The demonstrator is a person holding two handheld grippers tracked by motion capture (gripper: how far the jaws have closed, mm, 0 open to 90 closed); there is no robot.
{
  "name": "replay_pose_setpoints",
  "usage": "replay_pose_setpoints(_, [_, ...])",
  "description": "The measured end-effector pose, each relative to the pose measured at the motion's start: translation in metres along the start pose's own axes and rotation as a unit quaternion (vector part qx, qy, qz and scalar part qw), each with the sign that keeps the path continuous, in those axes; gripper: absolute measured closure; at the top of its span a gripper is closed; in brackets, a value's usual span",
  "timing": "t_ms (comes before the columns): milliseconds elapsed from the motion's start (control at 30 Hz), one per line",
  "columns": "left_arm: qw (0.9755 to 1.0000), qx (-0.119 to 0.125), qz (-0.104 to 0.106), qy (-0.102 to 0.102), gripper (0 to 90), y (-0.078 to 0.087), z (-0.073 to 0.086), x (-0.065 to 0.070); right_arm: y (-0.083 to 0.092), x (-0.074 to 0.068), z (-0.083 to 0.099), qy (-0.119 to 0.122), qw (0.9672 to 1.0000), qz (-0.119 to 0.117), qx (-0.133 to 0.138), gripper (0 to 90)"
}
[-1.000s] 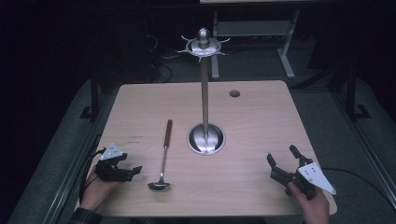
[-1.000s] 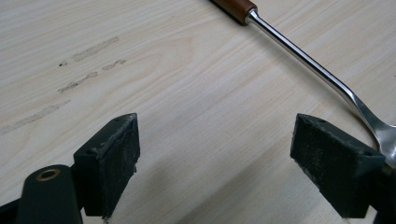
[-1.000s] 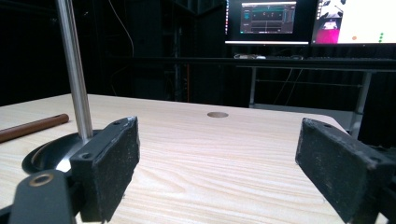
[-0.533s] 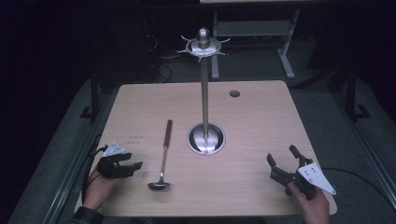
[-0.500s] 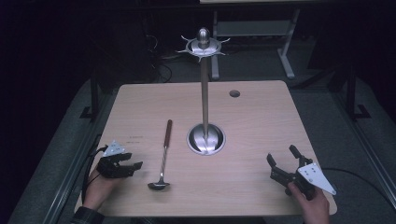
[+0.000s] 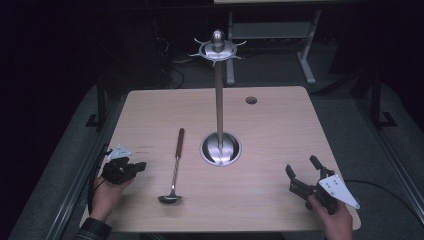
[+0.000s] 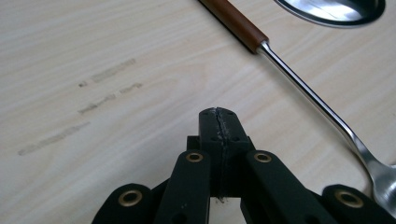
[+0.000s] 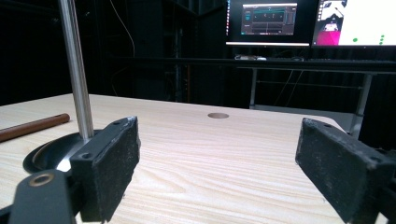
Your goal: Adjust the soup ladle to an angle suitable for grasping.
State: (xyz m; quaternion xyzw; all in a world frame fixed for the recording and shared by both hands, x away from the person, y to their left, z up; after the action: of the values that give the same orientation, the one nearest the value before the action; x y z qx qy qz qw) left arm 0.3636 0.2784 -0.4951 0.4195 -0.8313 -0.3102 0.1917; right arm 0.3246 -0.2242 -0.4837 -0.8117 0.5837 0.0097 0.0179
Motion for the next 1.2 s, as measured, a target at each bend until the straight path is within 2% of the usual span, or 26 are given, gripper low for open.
replay_pose_setpoints(200, [0.9999, -0.005, -0.011, 0.002, 90.0, -0.005, -0.006, -0.009, 0.000, 0.000, 0.000, 0.000, 1.0000, -0.001, 0.000, 13.0])
replay_pose_setpoints(400, [0.9999, 0.003, -0.008, 0.010, 90.0, -0.010, -0.015, -0.013, 0.000, 0.000, 0.000, 0.000, 1.0000, 0.000, 0.000, 13.0])
replay_pose_setpoints(700, [0.9998, 0.011, -0.008, 0.011, 90.0, -0.022, -0.031, -0.017, 0.000, 0.000, 0.000, -0.001, 1.0000, 0.000, 0.000, 13.0])
replay_pose_setpoints(733, [0.9999, 0.012, -0.008, 0.005, 90.0, -0.025, -0.035, -0.017, 0.000, 0.000, 0.000, -0.001, 1.0000, 0.000, -0.001, 13.0])
replay_pose_setpoints(933, [0.9998, 0.017, -0.006, 0.000, 90.0, -0.034, -0.044, -0.016, -0.001, 0.000, 0.000, -0.002, 1.0000, -0.001, -0.002, 13.0])
replay_pose_setpoints(1000, [0.9999, 0.007, -0.007, -0.008, 90.0, -0.039, -0.045, -0.015, 0.000, 0.000, 0.000, -0.001, 1.0000, -0.001, -0.001, 13.0])
replay_pose_setpoints(1200, [0.9999, 0.007, -0.004, -0.015, 90.0, -0.055, -0.054, -0.010, 0.000, 0.000, 0.000, -0.002, 1.0000, -0.001, -0.002, 13.0])
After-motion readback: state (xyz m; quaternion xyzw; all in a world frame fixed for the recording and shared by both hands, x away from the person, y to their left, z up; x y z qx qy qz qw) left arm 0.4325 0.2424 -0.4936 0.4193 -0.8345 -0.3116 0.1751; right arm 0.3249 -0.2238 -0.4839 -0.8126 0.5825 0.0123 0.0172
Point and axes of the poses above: each handheld gripper's, and its own axes: y roughly backward along the jaws, z roughly out of its underside, x roughly to its right, the point moved 9 cm from there along -y, roughly forward along the jaws, and after that the axes turned 1 degree about x, right-handed, at the moved point
